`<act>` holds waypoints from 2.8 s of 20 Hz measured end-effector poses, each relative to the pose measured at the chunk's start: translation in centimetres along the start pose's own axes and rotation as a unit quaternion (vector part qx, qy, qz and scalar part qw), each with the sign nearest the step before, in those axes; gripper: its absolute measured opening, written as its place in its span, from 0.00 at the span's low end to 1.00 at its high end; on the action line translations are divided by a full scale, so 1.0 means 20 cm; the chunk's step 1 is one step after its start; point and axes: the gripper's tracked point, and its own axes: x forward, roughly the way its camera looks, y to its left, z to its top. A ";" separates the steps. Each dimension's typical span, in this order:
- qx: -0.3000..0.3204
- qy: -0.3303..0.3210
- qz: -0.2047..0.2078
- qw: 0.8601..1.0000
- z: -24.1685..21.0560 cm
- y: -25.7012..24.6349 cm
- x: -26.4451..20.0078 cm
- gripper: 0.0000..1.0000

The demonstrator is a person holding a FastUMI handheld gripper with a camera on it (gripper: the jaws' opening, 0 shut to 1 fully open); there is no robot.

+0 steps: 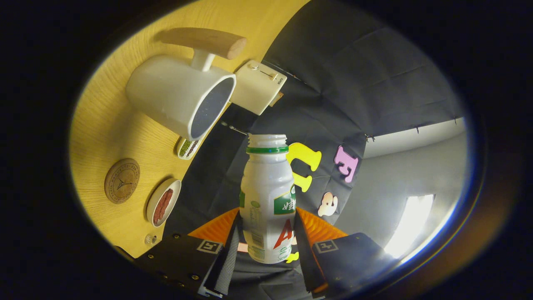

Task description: Take the bottle from table, then pour the juice into the cup, finally place the bottle on the coaster

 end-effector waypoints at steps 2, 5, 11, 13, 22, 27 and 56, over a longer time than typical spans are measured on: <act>-0.007 -0.005 0.000 1.000 0.01 0.00 0.00 0.66; -0.022 -0.010 -0.001 1.000 0.03 0.02 -0.01 0.66; -0.051 -0.023 -0.003 0.998 0.05 0.03 0.00 0.66; -0.059 -0.025 -0.004 0.998 0.06 0.04 0.00 0.66; -0.093 -0.039 -0.007 0.995 0.10 0.07 0.00 0.65; -0.106 -0.047 -0.008 0.993 0.13 0.09 -0.03 0.65; 0.471 0.045 0.129 0.872 -0.11 0.24 0.01 0.66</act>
